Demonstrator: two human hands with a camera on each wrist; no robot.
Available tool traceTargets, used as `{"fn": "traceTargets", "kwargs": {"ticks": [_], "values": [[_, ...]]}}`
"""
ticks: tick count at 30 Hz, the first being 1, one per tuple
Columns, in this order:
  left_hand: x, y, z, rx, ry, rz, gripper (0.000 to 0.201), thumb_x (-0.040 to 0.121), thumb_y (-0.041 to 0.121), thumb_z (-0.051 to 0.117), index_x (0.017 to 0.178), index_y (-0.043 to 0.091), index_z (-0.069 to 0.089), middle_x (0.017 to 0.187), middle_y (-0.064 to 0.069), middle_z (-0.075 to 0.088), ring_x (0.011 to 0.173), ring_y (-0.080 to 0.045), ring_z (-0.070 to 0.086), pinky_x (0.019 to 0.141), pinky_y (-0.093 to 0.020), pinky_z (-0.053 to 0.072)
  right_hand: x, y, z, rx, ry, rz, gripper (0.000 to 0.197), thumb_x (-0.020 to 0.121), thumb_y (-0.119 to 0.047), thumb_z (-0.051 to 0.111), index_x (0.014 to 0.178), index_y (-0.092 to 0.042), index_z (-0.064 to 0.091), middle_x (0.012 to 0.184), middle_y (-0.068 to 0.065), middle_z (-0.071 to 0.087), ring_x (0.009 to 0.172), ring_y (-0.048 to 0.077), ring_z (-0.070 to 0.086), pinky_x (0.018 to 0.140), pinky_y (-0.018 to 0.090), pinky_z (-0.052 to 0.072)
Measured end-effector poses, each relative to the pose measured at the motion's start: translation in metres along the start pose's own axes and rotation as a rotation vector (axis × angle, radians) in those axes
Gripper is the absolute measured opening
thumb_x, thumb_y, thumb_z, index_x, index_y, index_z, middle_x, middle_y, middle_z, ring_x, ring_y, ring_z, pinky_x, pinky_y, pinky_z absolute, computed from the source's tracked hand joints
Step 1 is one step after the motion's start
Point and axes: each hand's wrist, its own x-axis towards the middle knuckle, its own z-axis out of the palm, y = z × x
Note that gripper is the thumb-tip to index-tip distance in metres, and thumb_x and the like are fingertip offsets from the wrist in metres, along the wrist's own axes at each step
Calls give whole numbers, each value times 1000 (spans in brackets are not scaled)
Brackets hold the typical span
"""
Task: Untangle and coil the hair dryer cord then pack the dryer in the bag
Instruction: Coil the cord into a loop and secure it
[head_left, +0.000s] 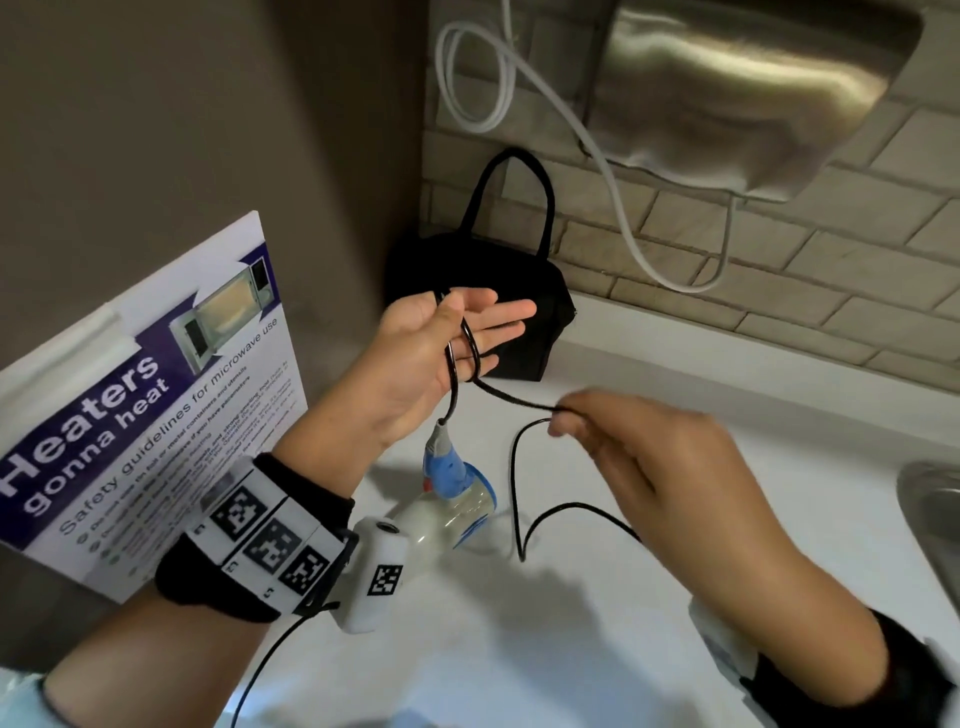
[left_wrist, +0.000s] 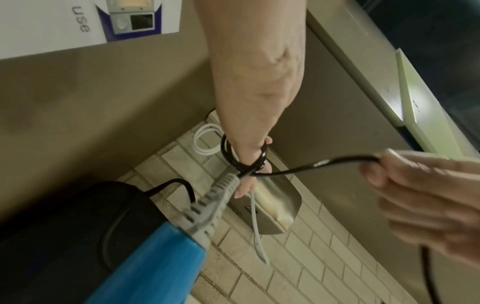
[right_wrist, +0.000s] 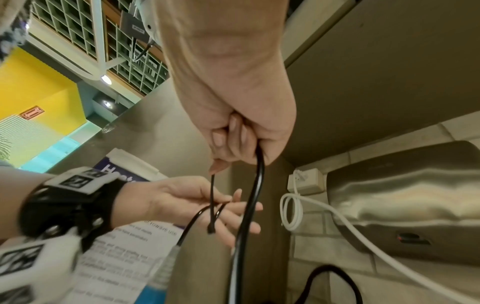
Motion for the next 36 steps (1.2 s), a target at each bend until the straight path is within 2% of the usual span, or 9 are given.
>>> {"fn": "traceTargets", "kwargs": {"ticks": [5,12,16,19,23,26,29,30,36], "values": [[-6,-4,22,66,-28,-3,31,104,13,29,92,10,58,74,3,75,79,-10,72,94,-42,48,40,-3,-7,12,78,-68,13,95,-31,47,91,-30,59,71,-9,62,64,17,56,56,37,48],[-20,0,18,1,-315,-144,30,102,17,27,98,3,53,89,-18,74,89,-35,72,81,-27,53,87,26,0,37,84,-125,23,95,-35,49,87,-21,66,76,-5,69,70,13,63,61,38,51],[-23,-3,11,-82,-335,-171,32,95,26,35,97,3,56,78,-14,74,77,-32,72,90,-45,53,94,39,16,132,-9,-83,22,95,-33,53,82,-21,65,74,-10,65,65,5,57,62,33,46],[-23,-9,12,-132,-323,-193,32,100,22,30,96,2,55,68,-10,70,65,-24,70,105,-65,34,92,43,36,245,-63,-50,22,96,-28,51,80,-18,64,71,-7,62,65,8,56,65,30,45],[-25,-9,17,-169,-361,-219,30,100,19,31,94,1,53,63,-9,67,55,-18,67,105,-67,30,79,40,60,479,-136,82,28,93,-25,46,77,-5,58,65,9,60,63,9,54,59,32,45],[-25,-4,14,-163,-320,-149,27,97,21,38,94,2,56,69,-10,71,60,-19,69,101,-62,40,58,38,73,608,-242,229,18,94,-7,45,93,-9,63,62,-6,61,59,-1,57,55,16,46],[-21,1,7,-205,-187,-76,27,98,17,35,95,2,57,82,-15,75,73,-26,73,82,-42,58,37,40,81,261,-214,168,25,97,-14,46,86,-32,61,58,-13,52,56,2,53,56,27,42],[-19,2,5,-229,-150,-55,28,100,15,32,96,2,56,85,-16,75,78,-29,74,80,-39,59,31,39,81,182,-213,137,21,99,-22,45,86,-31,60,53,-14,46,52,3,49,55,29,40],[-8,-1,0,-242,-10,41,31,104,18,26,102,4,54,102,-17,73,103,-35,67,94,-45,52,-4,9,70,7,-352,50,19,101,-34,35,100,-24,51,62,-4,48,63,29,52,59,38,44]]}}
